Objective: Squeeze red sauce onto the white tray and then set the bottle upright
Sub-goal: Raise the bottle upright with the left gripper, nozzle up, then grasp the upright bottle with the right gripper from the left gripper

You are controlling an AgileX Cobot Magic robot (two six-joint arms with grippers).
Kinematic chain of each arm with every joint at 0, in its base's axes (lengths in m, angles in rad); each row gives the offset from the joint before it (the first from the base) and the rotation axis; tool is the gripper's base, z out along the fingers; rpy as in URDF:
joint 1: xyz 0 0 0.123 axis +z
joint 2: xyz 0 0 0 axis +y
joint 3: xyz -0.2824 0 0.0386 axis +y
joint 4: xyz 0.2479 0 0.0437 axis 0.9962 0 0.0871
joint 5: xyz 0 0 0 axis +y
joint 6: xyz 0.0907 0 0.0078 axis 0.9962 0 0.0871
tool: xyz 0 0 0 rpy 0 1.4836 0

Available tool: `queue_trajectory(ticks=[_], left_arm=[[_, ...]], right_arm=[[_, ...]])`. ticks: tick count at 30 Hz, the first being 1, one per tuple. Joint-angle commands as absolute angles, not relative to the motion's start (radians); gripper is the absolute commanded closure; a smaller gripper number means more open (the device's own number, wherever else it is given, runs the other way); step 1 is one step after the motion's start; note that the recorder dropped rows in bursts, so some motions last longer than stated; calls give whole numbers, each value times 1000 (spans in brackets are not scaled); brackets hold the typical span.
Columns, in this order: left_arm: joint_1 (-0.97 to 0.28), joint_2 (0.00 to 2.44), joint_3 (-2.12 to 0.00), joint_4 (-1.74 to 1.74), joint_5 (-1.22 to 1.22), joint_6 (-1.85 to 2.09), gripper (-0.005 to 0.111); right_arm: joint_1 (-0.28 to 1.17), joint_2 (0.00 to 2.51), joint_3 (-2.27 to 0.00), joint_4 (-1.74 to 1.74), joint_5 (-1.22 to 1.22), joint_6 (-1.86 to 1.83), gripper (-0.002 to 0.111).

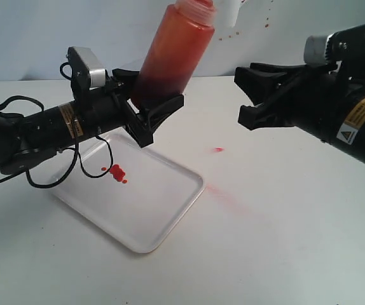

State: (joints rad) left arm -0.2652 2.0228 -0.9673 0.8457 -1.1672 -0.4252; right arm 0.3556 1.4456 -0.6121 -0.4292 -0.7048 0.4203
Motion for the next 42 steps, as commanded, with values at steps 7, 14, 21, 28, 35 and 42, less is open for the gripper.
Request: queue_trajectory(ticks=[7, 14, 21, 28, 35, 42], left_arm=[[-281, 2014, -982, 797, -1221, -519, 107], [-349, 2052, -1006, 798, -1221, -517, 107], [-400, 2116, -1062, 829, -1221, -517, 107], [-409, 2145, -1081, 825, -1221, -519, 107], [-410, 2145, -1099, 869, -1221, -519, 107], [-410, 2145, -1099, 869, -1221, -519, 107]], right_arm=[[351, 1511, -607, -429, -751, 430, 3], [351, 1624, -607, -449, -1021, 481, 3], [351, 1667, -607, -446, -1077, 479, 3], [351, 1668, -626, -368, -1083, 434, 3], [351, 1668, -701, -446, -983, 516, 3], [351, 1691, -712, -448, -948, 586, 4]])
